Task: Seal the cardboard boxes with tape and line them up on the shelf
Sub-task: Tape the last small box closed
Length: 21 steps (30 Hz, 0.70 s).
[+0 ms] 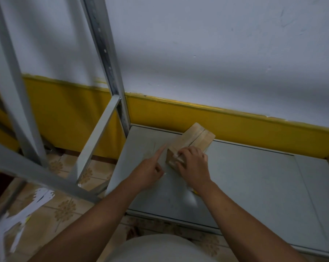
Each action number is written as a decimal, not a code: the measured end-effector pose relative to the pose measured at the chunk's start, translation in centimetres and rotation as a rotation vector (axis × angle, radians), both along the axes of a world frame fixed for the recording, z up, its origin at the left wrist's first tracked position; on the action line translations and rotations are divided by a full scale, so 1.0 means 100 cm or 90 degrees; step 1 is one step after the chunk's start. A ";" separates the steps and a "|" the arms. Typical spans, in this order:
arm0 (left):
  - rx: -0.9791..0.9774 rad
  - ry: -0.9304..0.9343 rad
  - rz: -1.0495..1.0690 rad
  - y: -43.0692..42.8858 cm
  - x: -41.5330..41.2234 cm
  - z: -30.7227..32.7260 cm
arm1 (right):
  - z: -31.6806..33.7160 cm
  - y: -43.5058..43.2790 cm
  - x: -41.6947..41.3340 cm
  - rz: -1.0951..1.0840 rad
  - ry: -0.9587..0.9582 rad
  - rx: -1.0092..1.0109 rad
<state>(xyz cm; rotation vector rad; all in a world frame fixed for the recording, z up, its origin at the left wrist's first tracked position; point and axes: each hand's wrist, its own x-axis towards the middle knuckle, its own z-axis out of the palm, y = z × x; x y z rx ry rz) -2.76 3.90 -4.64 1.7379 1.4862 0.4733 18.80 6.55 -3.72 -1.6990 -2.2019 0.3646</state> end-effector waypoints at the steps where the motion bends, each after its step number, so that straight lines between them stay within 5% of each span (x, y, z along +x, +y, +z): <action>1: 0.045 0.059 0.002 -0.001 -0.005 -0.004 | -0.002 0.000 0.000 -0.004 -0.001 0.008; 5: 0.089 0.204 0.012 -0.007 -0.025 -0.028 | -0.004 0.003 0.001 -0.012 -0.007 0.008; 15: 0.205 0.485 -0.243 -0.016 -0.015 -0.067 | -0.004 0.004 0.000 -0.023 -0.005 -0.003; 21: 0.330 0.386 -0.209 -0.026 -0.017 -0.076 | -0.005 0.003 0.001 -0.021 0.006 0.002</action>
